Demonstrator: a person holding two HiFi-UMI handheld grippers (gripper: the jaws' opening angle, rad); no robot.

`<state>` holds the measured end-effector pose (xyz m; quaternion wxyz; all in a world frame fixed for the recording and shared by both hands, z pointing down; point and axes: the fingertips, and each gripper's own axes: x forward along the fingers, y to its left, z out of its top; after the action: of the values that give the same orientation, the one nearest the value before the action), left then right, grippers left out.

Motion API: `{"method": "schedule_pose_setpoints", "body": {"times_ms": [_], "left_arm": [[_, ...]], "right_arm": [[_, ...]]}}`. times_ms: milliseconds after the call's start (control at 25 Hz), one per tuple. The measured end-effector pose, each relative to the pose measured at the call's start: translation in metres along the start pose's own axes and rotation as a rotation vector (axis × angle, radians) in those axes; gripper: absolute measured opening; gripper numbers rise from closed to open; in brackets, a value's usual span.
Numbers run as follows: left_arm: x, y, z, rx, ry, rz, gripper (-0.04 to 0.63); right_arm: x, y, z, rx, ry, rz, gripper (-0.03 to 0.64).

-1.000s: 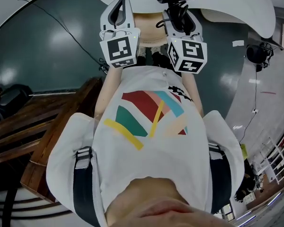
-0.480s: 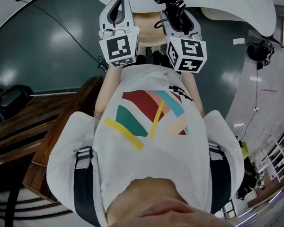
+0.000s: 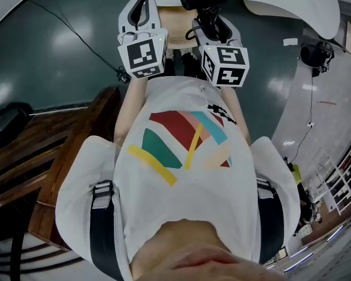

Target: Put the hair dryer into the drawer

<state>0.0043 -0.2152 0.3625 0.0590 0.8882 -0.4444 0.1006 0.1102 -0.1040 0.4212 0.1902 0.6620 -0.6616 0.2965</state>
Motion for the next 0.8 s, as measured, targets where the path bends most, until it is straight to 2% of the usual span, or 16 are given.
{"method": "schedule_pose_setpoints", "body": {"times_ms": [800], "left_arm": [[-0.008,0.005,-0.047,0.001,0.108,-0.022,0.015]], "right_arm": [[0.014,0.028,-0.108,0.028,0.307,0.067,0.239]]}}
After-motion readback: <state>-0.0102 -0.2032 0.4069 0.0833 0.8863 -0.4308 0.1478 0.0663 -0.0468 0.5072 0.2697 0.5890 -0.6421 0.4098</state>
